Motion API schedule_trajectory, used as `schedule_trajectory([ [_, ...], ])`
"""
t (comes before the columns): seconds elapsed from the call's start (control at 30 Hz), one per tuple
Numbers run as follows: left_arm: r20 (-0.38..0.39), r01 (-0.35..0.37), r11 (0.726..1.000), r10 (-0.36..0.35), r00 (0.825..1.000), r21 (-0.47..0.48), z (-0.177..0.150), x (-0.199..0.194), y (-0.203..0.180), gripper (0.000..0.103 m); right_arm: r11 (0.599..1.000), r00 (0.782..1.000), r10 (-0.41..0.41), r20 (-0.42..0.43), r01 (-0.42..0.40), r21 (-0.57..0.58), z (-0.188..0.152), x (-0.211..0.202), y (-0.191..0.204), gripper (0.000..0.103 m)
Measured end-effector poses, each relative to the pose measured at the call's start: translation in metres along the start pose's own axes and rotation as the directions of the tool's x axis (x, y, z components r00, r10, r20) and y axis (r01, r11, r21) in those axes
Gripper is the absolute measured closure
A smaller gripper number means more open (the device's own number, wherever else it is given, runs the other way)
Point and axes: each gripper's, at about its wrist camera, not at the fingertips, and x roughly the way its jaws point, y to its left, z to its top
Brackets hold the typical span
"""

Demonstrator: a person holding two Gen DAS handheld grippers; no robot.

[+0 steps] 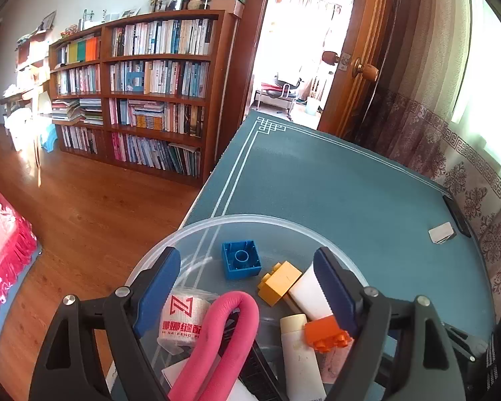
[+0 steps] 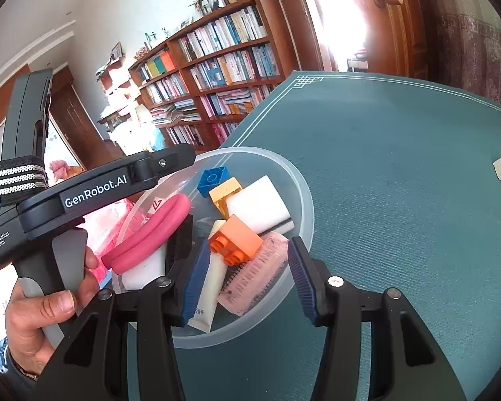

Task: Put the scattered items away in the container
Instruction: 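Carry both blocks over the clear bowl and open both tools to drop them, then move both open tools from the bowl toward the white card and brown bottle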

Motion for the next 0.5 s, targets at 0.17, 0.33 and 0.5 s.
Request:
schedule_trajectory([
  [0.17, -0.019, -0.016, 1.0, 0.016, 1.0, 0.012, -0.003, 0.001, -0.006, 0.017, 1.0, 1.0, -0.011, 0.009, 0.011, 0.019, -0.004, -0.01, -0.006, 0.051],
  [0.33, -0.012, -0.036, 0.999, 0.037, 0.999, 0.035, -0.004, -0.004, -0.014, 0.007, 0.999, 1.0, -0.025, 0.016, 0.025, 0.042, -0.009, -0.018, -0.015, 0.051],
  [0.5, 0.015, -0.047, 0.997, 0.047, 0.999, 0.057, -0.005, -0.013, -0.023, 0.0, 0.997, 0.999, -0.039, 0.013, 0.038, 0.069, -0.013, -0.024, -0.025, 0.051],
])
